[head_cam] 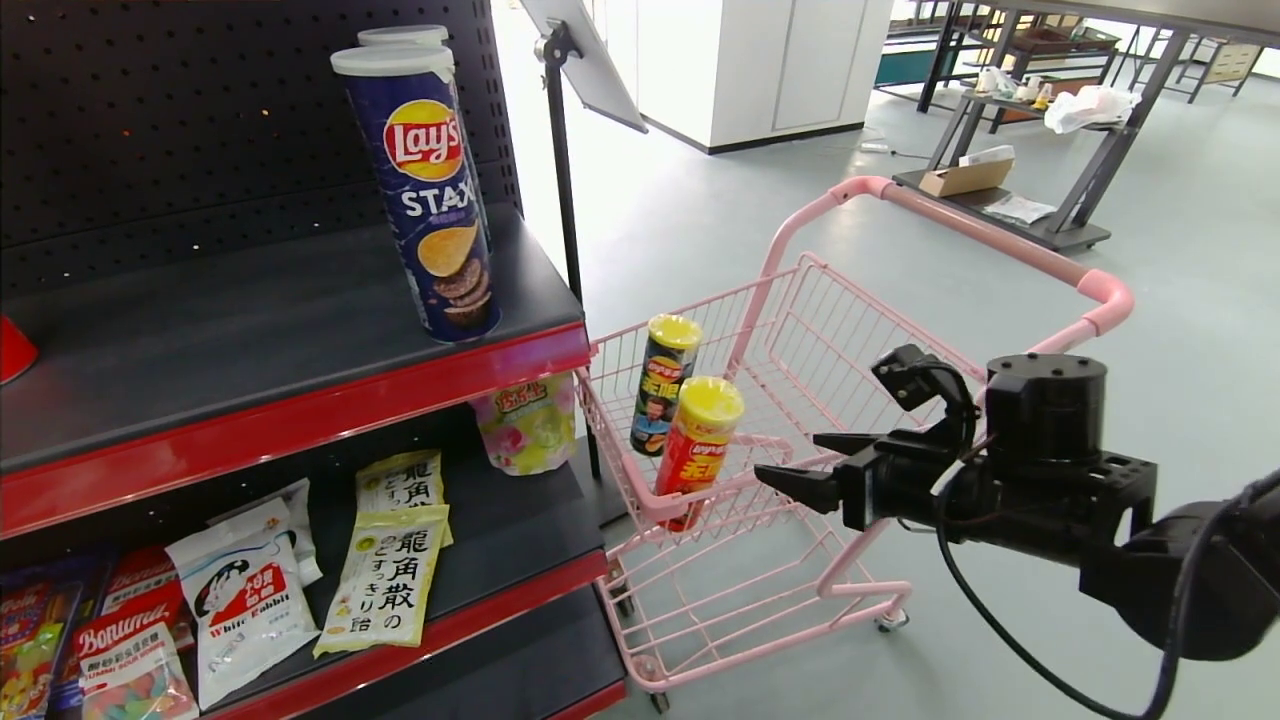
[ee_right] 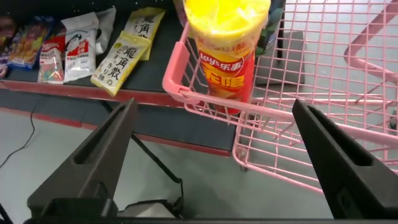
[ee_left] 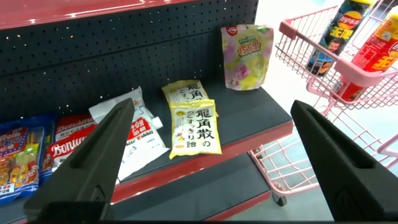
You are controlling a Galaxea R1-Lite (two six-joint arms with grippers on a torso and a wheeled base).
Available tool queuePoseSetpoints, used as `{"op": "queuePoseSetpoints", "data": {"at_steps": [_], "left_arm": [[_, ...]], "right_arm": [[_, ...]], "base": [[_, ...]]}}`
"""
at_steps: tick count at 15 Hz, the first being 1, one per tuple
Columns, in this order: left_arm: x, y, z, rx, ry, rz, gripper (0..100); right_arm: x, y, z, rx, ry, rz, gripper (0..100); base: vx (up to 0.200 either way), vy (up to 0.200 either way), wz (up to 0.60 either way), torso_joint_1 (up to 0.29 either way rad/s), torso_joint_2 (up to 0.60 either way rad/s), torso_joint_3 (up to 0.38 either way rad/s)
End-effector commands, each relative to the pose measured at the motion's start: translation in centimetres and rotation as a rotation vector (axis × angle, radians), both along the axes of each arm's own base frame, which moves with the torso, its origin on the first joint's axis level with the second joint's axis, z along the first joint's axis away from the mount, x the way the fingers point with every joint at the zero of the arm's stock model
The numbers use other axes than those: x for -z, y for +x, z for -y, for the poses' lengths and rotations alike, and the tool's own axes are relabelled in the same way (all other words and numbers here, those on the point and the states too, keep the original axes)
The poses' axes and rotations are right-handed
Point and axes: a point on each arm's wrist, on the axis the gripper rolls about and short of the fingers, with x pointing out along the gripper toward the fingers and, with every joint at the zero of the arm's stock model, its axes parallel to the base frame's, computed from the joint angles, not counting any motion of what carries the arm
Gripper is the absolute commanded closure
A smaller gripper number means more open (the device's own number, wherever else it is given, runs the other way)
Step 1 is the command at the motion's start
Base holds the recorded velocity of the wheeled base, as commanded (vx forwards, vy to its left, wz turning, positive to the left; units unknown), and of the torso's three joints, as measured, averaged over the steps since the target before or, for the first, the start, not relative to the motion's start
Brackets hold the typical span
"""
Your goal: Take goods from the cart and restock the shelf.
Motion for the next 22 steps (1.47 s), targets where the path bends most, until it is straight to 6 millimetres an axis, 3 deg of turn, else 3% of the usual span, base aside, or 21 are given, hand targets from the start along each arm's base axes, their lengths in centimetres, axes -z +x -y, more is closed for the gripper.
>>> {"op": "queuePoseSetpoints", "data": {"at_steps": [1,22], "left_arm": [[0.0,0.0,0.0,-0.001,0.000,0.000,0],[0.0,0.0,0.0,-0.001,0.000,-0.001,0]], "right_arm": [[2.0,1.9,-1.0,-0.010,-0.014,-0.042,0],[3.3,3.6,-1.9,-0.015,-0.021,-0.055,0]], "base": [[0.000,0.000,0.00,0.000,0.00,0.000],[0.000,0.000,0.00,0.000,0.00,0.000]]}}
